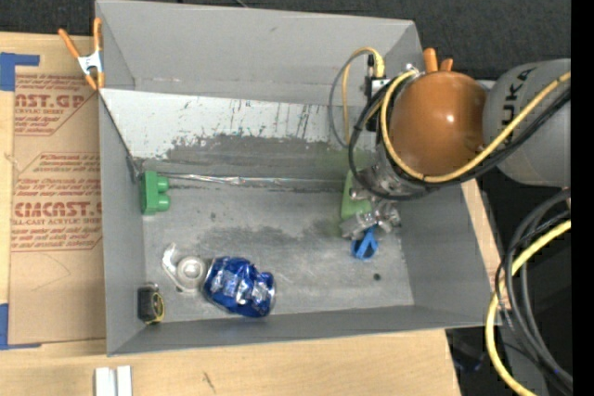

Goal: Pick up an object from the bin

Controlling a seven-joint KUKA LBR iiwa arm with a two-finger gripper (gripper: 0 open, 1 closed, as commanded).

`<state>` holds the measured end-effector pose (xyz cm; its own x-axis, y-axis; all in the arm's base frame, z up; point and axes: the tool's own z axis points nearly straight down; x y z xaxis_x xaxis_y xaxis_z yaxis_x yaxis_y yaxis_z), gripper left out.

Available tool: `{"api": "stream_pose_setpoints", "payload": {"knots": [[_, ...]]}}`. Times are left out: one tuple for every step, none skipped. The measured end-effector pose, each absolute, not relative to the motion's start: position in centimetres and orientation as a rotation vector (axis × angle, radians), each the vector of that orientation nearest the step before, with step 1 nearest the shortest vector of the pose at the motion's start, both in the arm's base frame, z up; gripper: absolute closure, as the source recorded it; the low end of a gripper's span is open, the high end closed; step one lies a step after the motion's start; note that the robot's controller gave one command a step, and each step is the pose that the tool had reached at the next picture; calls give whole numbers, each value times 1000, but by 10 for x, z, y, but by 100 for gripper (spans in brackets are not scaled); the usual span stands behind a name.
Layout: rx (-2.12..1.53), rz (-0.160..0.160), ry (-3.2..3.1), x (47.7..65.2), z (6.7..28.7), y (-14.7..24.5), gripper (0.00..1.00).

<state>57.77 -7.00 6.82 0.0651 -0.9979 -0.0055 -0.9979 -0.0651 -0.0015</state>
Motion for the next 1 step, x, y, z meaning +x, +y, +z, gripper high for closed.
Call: {"api": "stream_pose_setpoints", "payload": {"knots": [[-2288,-9,2146,556,206,-104,100]]}}
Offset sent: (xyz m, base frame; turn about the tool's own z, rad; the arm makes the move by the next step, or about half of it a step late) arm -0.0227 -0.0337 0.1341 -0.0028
